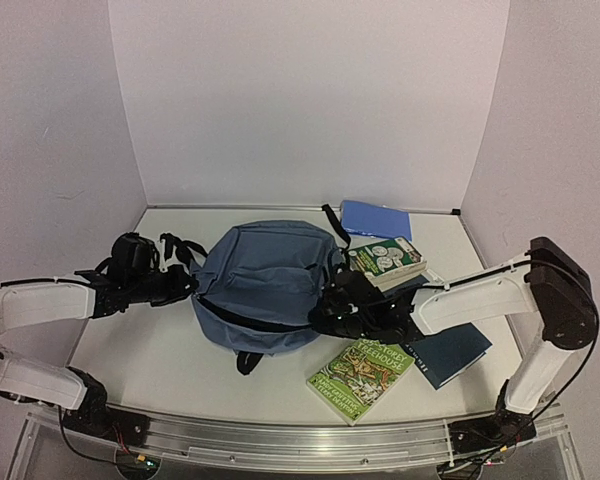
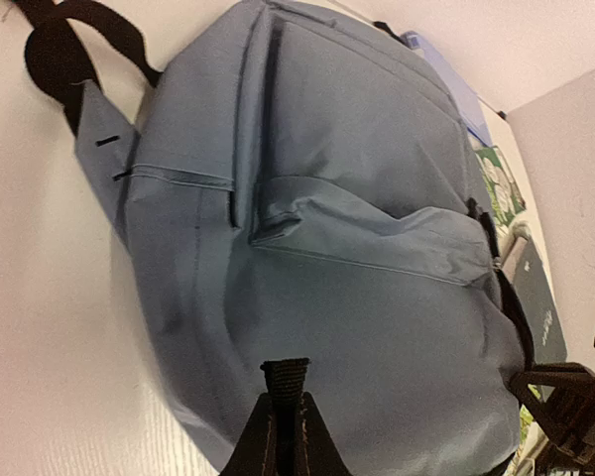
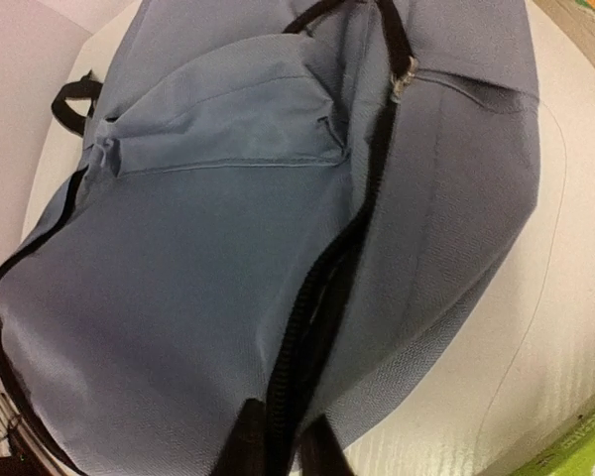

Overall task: Pack the student bag
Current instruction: Unzip the student bag at the center of the board.

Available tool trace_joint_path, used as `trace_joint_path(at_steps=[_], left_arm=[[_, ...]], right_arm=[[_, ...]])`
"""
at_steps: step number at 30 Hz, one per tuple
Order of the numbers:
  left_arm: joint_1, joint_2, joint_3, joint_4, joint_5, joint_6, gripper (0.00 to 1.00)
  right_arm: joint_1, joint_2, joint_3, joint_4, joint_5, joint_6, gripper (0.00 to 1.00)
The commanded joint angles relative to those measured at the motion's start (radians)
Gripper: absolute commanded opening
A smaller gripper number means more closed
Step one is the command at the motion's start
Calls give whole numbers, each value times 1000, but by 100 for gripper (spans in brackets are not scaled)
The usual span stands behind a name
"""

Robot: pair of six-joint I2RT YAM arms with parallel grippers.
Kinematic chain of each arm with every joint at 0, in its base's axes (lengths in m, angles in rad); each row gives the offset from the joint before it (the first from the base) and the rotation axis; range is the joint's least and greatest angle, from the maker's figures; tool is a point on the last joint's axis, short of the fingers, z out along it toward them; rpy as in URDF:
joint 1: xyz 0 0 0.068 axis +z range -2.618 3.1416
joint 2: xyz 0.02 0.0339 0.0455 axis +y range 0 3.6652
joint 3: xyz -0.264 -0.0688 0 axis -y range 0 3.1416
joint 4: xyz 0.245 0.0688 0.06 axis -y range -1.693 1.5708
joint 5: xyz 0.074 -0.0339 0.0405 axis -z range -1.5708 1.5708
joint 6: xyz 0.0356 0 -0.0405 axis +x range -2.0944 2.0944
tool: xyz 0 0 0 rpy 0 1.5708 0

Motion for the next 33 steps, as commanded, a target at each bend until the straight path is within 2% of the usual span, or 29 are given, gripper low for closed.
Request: trace_joint_path(at_steps=[1, 2, 4, 6, 15, 25, 29, 33], left_arm=[[20, 8, 43, 142, 211, 125, 0], [20, 4, 41, 141, 242, 135, 0], [20, -9, 34, 129, 277, 143, 0], [20, -33, 24, 120, 300, 143, 0], [20, -62, 51, 31, 322, 121, 0], [20, -69, 49, 24, 336, 77, 0], [20, -67, 51, 26, 337, 75, 0], [20, -64, 54, 27, 339, 72, 0]], right_arm=[[19, -100, 62, -56, 9, -269, 31], [30, -111, 81, -59, -4, -318, 41], [51, -123, 123, -67, -33, -395, 55], [74, -114, 173, -75, -72, -470, 64], [113, 97, 438, -96, -190, -634, 80], [118, 300, 642, -102, -257, -693, 83], [118, 352, 690, -129, -256, -700, 80], [118, 390, 720, -145, -201, -709, 72]])
